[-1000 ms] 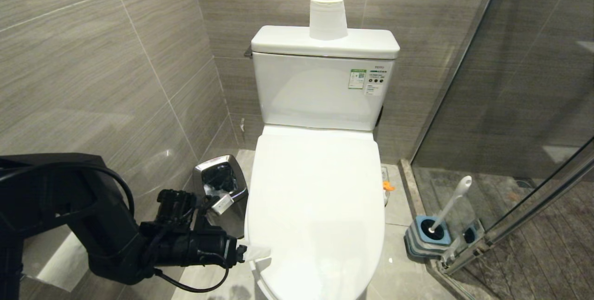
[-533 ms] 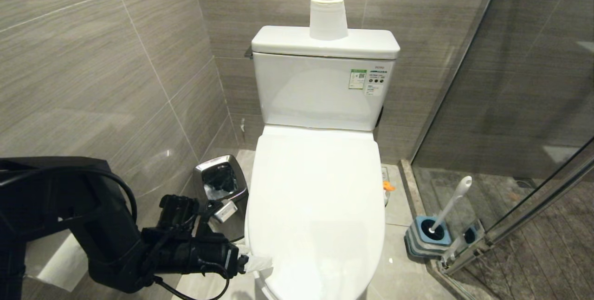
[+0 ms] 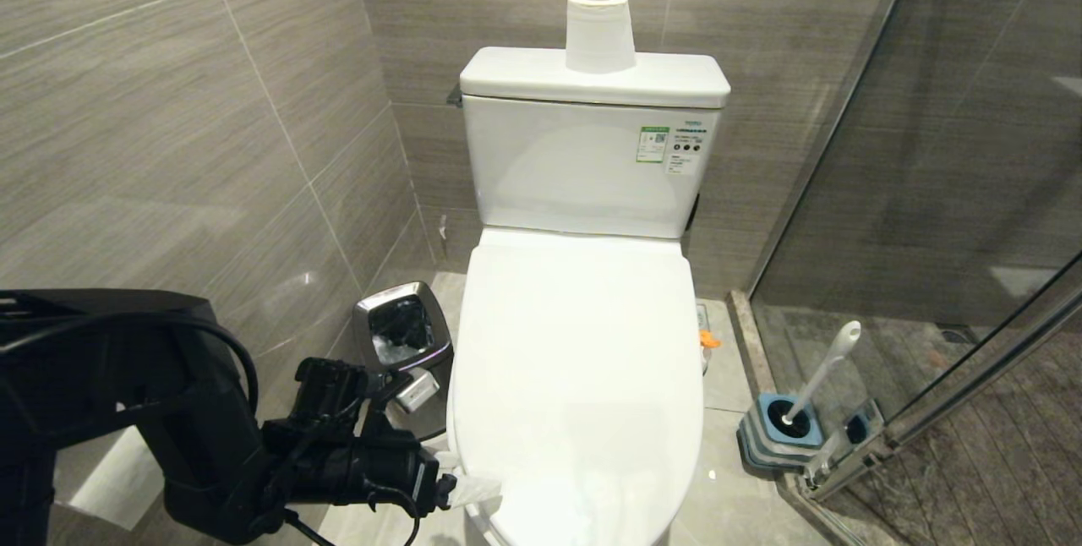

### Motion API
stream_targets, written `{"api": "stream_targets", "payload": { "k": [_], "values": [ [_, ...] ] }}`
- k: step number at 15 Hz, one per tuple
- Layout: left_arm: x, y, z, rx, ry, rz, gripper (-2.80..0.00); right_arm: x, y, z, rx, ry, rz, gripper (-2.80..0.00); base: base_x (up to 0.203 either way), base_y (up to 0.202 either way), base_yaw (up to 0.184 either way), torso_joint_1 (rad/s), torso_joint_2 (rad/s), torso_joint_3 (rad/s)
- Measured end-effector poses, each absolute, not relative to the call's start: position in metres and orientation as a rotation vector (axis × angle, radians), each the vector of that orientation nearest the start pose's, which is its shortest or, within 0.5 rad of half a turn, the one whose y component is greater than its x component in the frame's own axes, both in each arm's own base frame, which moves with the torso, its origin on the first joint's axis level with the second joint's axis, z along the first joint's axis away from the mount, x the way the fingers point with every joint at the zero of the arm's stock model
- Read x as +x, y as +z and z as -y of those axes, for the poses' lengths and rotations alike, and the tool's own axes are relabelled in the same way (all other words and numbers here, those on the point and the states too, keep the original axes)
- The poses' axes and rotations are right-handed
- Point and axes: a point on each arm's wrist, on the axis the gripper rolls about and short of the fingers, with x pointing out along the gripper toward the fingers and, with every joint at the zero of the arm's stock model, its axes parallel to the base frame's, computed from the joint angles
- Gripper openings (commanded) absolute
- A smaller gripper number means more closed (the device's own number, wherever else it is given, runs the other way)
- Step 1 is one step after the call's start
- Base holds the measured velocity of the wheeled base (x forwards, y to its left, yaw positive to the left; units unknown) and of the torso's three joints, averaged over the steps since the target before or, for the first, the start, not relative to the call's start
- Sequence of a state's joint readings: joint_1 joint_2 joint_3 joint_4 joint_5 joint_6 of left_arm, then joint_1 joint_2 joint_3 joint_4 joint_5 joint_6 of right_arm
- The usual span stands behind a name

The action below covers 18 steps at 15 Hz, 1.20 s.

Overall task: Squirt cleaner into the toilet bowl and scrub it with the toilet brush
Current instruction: Use the left hand to lift the toilet lid slightly

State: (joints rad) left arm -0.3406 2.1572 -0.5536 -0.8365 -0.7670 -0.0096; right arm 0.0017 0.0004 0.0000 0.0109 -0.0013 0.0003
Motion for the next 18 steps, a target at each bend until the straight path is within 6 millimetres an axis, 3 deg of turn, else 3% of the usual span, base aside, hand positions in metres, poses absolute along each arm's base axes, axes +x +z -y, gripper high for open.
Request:
{"api": "stream_targets", "payload": {
  "k": [6, 18],
  "values": [
    [0.28, 0.01, 0.12, -0.201, -1.157, -0.747, 0.0, -0.023, 0.074, 0.0, 0.0, -0.001, -0.011, -2.8, 0.0, 0.0, 0.0, 0.0, 0.0, 0.0],
    [0.283, 0.021, 0.105, -0.229, -1.116, -0.726, 0.0, -0.023, 0.074, 0.0, 0.0, -0.001, -0.011, -2.8, 0.0, 0.0, 0.0, 0.0, 0.0, 0.0]
  ]
}}
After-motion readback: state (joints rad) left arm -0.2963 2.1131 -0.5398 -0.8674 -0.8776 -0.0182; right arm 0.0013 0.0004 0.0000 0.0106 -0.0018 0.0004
